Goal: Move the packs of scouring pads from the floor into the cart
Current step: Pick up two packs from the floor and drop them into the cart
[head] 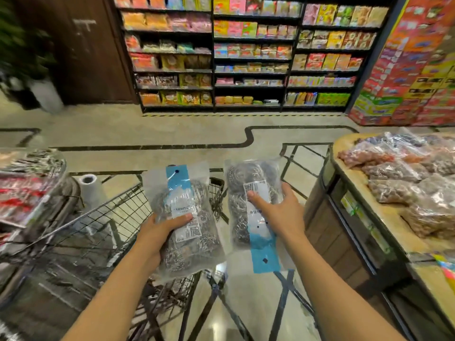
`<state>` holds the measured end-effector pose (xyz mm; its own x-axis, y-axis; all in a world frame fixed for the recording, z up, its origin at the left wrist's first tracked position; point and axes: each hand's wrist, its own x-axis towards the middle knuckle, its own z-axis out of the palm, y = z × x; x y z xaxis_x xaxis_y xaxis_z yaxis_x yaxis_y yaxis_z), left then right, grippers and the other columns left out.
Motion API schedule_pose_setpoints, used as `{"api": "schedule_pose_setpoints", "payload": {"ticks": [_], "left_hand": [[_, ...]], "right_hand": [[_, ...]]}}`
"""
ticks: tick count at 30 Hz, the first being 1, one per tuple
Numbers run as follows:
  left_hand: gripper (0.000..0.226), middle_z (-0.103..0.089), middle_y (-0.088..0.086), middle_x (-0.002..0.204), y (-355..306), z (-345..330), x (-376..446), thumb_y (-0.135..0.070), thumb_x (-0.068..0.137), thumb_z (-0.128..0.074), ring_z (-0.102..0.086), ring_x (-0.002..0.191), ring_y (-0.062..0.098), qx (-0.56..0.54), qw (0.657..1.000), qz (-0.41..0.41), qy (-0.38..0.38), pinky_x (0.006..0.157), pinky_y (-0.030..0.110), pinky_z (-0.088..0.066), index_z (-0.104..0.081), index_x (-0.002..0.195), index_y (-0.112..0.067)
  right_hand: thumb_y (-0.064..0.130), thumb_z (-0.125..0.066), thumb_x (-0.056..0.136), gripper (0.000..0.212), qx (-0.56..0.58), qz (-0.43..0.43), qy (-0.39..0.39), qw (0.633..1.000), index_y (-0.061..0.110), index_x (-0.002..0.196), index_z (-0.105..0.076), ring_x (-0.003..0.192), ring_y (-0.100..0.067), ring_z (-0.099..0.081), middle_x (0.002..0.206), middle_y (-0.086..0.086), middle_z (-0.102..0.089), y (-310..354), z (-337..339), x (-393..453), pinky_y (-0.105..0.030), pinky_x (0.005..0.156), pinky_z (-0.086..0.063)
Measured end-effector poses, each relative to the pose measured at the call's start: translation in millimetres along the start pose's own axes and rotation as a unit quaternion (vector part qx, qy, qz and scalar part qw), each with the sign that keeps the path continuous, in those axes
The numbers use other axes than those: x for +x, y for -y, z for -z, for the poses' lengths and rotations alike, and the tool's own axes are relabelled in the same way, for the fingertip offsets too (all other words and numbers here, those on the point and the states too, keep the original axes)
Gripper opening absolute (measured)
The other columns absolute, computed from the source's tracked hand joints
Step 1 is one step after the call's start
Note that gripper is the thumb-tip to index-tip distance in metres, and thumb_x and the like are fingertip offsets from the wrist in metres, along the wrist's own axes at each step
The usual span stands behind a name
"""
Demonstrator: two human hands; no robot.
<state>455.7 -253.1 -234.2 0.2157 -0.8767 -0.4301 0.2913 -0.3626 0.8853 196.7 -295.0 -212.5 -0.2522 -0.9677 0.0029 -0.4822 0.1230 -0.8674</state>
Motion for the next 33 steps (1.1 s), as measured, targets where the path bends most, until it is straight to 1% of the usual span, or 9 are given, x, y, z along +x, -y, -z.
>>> {"api": "schedule_pose_setpoints", "payload": {"ticks": [3, 8, 12, 15, 20, 23, 26, 31, 33], "left_hand": [[0.064, -0.08, 0.015, 0.1, 2.2, -2.8, 25.5, -0.007, 0.067, -0.089, -0.078, 0.086, 0.035, -0.017, 0.999, -0.004, -0.05, 0.071, 0.045, -0.063, -0.062, 0.125, -0.011], [0.064, -0.08, 0.013, 0.103, 5.3, 6.9, 55.5, -0.012, 0.062, -0.091, -0.077, 0.095, 0.035, -0.029, 0.994, -0.002, -0.107, 0.093, 0.054, -0.057, -0.065, 0.121, -0.01], [0.052, -0.08, 0.011, 0.103, 10.9, 23.8, 81.4, -0.007, 0.068, -0.088, -0.078, 0.093, 0.031, -0.052, 0.985, -0.004, -0.163, 0.084, 0.045, -0.059, -0.068, 0.116, -0.012], [0.062, -0.08, 0.011, 0.103, 16.1, 37.6, 104.1, -0.013, 0.059, -0.092, -0.077, 0.097, 0.033, -0.077, 0.978, 0.001, -0.196, 0.09, 0.053, -0.059, -0.069, 0.117, -0.013], [0.053, -0.081, 0.006, 0.1, 27.6, 64.1, 141.5, -0.009, 0.069, -0.088, -0.078, 0.09, 0.024, -0.105, 0.968, -0.015, -0.228, 0.076, 0.035, -0.057, -0.069, 0.117, -0.014], [0.074, -0.08, 0.005, 0.104, 41.8, 86.4, 159.4, -0.023, 0.051, -0.095, -0.076, 0.099, 0.028, -0.136, 0.954, 0.012, -0.266, 0.092, 0.049, -0.058, -0.069, 0.12, -0.018], [0.086, -0.079, 0.005, 0.108, 56.1, 108.3, 171.7, -0.032, 0.043, -0.1, -0.075, 0.101, 0.031, -0.156, 0.937, 0.041, -0.311, 0.096, 0.058, -0.056, -0.069, 0.123, -0.022], [0.095, -0.078, -0.002, 0.114, 78.7, 134.6, 182.3, -0.038, 0.043, -0.098, -0.073, 0.107, 0.023, -0.156, 0.914, 0.056, -0.37, 0.101, 0.052, -0.053, -0.065, 0.13, -0.022], [0.105, -0.074, -0.002, 0.123, 90.8, 143.8, 185.3, -0.041, 0.04, -0.101, -0.07, 0.113, 0.023, -0.163, 0.903, 0.076, -0.39, 0.104, 0.052, -0.051, -0.06, 0.135, -0.022]], "right_hand": [[0.097, -0.064, 0.051, 0.1, -0.018, 0.008, 0.043, 0.999, 0.04, 0.132, -0.05, 0.108, -0.025, -0.069, 0.122, 0.006, -0.07, 0.1, -16.2, 45.7, -0.051, 0.09, -0.058], [0.093, -0.065, 0.054, 0.098, -0.034, 0.014, 0.111, 0.993, 0.035, 0.131, -0.051, 0.112, -0.026, -0.067, 0.125, 0.005, -0.069, 5.7, -55.2, 101.1, -0.053, 0.093, -0.057], [0.09, -0.066, 0.057, 0.099, -0.033, 0.034, 0.157, 0.986, 0.034, 0.136, -0.048, 0.112, -0.026, -0.066, 0.127, 0.005, -0.067, 9.7, -99.9, 129.8, -0.053, 0.092, -0.057], [0.08, -0.075, 0.065, 0.091, -0.033, 0.043, 0.212, 0.976, 0.032, 0.137, -0.047, 0.116, -0.02, -0.062, 0.126, 0.011, -0.063, 12.8, -139.4, 144.2, -0.049, 0.098, -0.053], [0.068, -0.08, 0.073, 0.066, -0.078, 0.062, 0.298, 0.949, 0.04, 0.122, -0.046, 0.103, -0.02, -0.069, 0.109, 0.013, -0.065, 20.8, -209.4, 170.6, -0.042, 0.089, -0.058], [0.068, -0.081, 0.073, 0.076, -0.087, 0.067, 0.33, 0.937, 0.034, 0.133, -0.049, 0.11, -0.018, -0.065, 0.117, 0.015, -0.062, 24.4, -249.0, 182.6, -0.043, 0.097, -0.055], [0.055, -0.083, 0.078, 0.081, -0.11, 0.061, 0.381, 0.916, 0.024, 0.143, -0.047, 0.11, -0.013, -0.054, 0.117, 0.014, -0.053, 28.9, -284.3, 187.3, -0.032, 0.094, -0.045], [0.075, -0.083, 0.062, 0.106, -0.142, 0.043, 0.436, 0.888, 0.028, 0.148, -0.043, 0.127, -0.025, -0.058, 0.139, 0.008, -0.056, 24.2, -340.9, 184.3, -0.053, 0.104, -0.051], [0.073, -0.082, 0.063, 0.107, -0.154, 0.03, 0.448, 0.88, 0.027, 0.15, -0.04, 0.127, -0.029, -0.058, 0.144, 0.002, -0.055, 20.5, -360.8, 180.0, -0.055, 0.105, -0.051]]}}
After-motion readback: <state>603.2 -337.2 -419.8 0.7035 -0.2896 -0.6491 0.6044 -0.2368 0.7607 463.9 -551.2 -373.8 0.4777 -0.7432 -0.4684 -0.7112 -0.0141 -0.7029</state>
